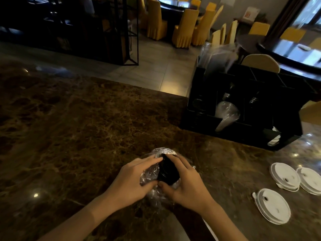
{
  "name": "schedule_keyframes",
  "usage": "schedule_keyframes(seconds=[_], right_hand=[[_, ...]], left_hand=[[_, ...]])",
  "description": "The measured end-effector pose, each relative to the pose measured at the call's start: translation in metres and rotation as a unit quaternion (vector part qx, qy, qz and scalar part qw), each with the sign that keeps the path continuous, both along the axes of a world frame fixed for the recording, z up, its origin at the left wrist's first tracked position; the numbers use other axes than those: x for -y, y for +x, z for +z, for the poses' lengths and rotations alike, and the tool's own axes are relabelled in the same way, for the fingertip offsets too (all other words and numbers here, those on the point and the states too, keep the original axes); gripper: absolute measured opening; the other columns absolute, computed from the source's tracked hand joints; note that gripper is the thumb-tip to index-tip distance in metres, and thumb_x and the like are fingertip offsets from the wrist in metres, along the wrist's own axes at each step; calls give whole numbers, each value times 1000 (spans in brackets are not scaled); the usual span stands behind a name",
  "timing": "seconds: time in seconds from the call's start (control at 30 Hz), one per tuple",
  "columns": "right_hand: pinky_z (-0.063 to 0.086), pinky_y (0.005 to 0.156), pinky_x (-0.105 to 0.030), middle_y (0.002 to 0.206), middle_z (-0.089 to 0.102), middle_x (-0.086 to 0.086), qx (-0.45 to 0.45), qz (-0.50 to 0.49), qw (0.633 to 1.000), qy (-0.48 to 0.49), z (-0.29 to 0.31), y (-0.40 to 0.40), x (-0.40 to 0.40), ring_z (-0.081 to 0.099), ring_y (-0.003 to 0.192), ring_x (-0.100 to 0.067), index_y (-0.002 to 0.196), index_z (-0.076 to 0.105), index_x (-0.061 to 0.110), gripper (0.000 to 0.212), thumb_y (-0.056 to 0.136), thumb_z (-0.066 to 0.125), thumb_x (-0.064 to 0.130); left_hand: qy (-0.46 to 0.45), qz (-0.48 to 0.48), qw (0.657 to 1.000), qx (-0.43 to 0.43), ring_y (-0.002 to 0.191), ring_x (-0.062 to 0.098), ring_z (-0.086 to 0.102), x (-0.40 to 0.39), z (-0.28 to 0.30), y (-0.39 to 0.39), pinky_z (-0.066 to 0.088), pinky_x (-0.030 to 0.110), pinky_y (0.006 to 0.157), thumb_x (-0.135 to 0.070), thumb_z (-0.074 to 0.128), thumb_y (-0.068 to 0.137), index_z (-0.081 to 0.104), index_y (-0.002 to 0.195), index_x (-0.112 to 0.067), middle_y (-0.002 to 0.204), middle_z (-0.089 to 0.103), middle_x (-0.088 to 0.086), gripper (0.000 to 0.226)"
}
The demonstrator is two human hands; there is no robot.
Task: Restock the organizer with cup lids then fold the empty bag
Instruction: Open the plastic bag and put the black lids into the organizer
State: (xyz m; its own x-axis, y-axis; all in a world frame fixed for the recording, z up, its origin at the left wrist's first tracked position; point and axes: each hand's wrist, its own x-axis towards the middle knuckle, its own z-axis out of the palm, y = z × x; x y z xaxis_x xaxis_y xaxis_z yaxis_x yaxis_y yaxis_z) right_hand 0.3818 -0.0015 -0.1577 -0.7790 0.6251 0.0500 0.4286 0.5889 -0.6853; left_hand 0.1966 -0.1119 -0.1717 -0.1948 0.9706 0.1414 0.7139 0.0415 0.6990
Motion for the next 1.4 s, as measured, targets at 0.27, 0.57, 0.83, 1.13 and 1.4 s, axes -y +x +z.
schedule_keyframes(seconds=[0.27,0.57,0.83,1.13,1.4], right_hand=[[26,124,-48,168,25,7,-3,7,998,-63,-1,12,-7,17,156,-12,161,23,32,75,96,60,42],[51,99,-22,134,53,27,-53,-39,993,-94,7,14,-23,57,121,2,135,41,58,60,86,75,49],[61,77,-31,113,66,18,-84,-45,987,-127,12,18,-37,69,99,-7,118,51,69,45,87,73,45],[53,96,-26,124,56,23,-35,-68,993,-86,15,13,-32,57,113,3,145,51,40,62,90,59,66],[50,104,-27,142,49,16,42,-41,997,42,29,15,-23,54,126,-7,155,40,28,77,90,56,65]], left_hand=[[-10,2,999,-53,108,-5,56,-12,15,15,49,22,98,-40,78,81,38,145,-51,117,58,-22,77],[-52,-147,981,-113,116,-8,46,-24,54,8,45,26,102,-55,53,89,27,152,-49,154,40,-16,68],[-33,-269,899,-343,138,21,45,-35,59,-11,51,21,92,-35,81,77,12,158,-36,167,15,11,107],[209,-202,912,-288,107,23,69,-54,41,-13,60,31,78,-6,73,85,74,119,-10,122,70,9,34],[236,-172,913,-285,100,24,69,-54,33,-14,59,34,75,-6,72,86,79,97,-7,111,75,6,14]])
